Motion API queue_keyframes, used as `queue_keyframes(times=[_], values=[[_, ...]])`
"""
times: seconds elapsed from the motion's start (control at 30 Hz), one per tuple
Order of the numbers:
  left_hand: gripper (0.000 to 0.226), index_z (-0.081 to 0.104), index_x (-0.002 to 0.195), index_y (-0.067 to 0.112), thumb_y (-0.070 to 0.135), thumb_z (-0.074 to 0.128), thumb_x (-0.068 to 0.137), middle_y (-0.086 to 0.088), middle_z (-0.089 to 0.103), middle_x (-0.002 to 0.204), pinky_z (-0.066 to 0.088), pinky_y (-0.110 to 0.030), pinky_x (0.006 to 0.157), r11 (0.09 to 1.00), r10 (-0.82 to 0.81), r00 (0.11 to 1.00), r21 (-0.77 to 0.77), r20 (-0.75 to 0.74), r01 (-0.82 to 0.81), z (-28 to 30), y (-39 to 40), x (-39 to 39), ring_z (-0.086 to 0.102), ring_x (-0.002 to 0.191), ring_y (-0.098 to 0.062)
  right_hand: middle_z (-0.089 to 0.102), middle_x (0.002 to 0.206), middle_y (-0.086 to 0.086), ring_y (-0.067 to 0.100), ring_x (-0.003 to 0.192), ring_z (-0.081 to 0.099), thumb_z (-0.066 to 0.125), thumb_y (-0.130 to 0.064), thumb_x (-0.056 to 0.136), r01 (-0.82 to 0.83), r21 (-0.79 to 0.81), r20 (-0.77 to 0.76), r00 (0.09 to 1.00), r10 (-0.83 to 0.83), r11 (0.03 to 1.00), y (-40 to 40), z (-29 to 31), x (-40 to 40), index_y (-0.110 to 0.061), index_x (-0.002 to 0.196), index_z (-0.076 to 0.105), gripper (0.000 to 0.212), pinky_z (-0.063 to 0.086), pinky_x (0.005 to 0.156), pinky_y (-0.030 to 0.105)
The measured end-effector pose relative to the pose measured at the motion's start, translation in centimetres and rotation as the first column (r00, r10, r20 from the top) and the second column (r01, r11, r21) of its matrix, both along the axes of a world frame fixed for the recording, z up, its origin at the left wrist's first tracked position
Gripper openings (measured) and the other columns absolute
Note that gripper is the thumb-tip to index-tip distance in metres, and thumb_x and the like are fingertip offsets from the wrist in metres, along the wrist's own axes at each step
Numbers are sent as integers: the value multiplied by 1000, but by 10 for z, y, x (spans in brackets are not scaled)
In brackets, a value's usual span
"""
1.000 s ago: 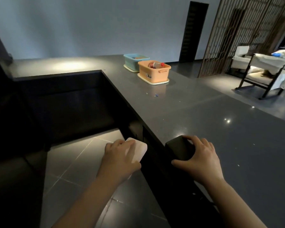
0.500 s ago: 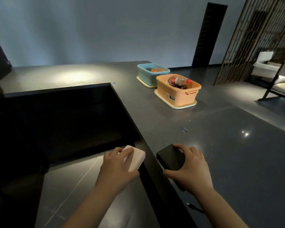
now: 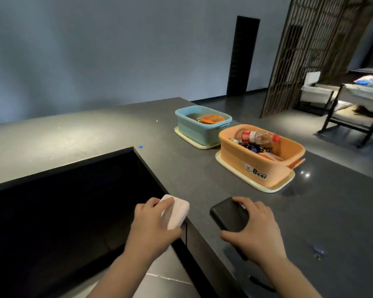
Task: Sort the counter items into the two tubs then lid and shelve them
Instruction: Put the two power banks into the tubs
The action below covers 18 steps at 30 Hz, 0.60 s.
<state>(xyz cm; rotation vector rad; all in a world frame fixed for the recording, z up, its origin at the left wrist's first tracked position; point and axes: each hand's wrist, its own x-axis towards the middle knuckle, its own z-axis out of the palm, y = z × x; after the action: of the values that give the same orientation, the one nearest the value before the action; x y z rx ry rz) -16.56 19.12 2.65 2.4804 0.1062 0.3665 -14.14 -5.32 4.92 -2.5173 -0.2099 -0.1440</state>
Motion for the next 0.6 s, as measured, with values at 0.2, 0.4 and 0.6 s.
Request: queue_keyframes(times=[0.2, 0.4, 0.6], values=[[79, 47, 132, 37, 52, 62, 56, 12, 46, 125, 37, -31, 94, 994, -107, 994, 12, 8, 107, 3, 41, 118, 34, 107, -16, 44, 110, -13, 8, 105, 38, 75, -57, 50, 116, 2, 36, 993, -116, 993, 40, 1, 102, -49, 125, 39, 84, 41, 88, 29], [81, 44, 133, 42, 52, 60, 54, 15, 43, 128, 27, -25, 86, 987, -161, 987, -13, -5, 161, 10, 76, 230, 27, 102, -9, 43, 113, -15, 7, 106, 37, 75, -62, 46, 190, 19, 113, 975, -191, 982, 73, 5, 205, -48, 127, 40, 90, 38, 89, 28], [77, 44, 133, 40, 50, 68, 61, 14, 45, 128, 36, -31, 88, 981, -189, 982, -39, 7, 190, 22, 108, 336, 35, 111, -11, 42, 111, -16, 5, 104, 35, 73, -63, 47, 235, -27, 115, 966, -231, 972, 100, 20, 284, -48, 127, 39, 88, 39, 90, 28]])
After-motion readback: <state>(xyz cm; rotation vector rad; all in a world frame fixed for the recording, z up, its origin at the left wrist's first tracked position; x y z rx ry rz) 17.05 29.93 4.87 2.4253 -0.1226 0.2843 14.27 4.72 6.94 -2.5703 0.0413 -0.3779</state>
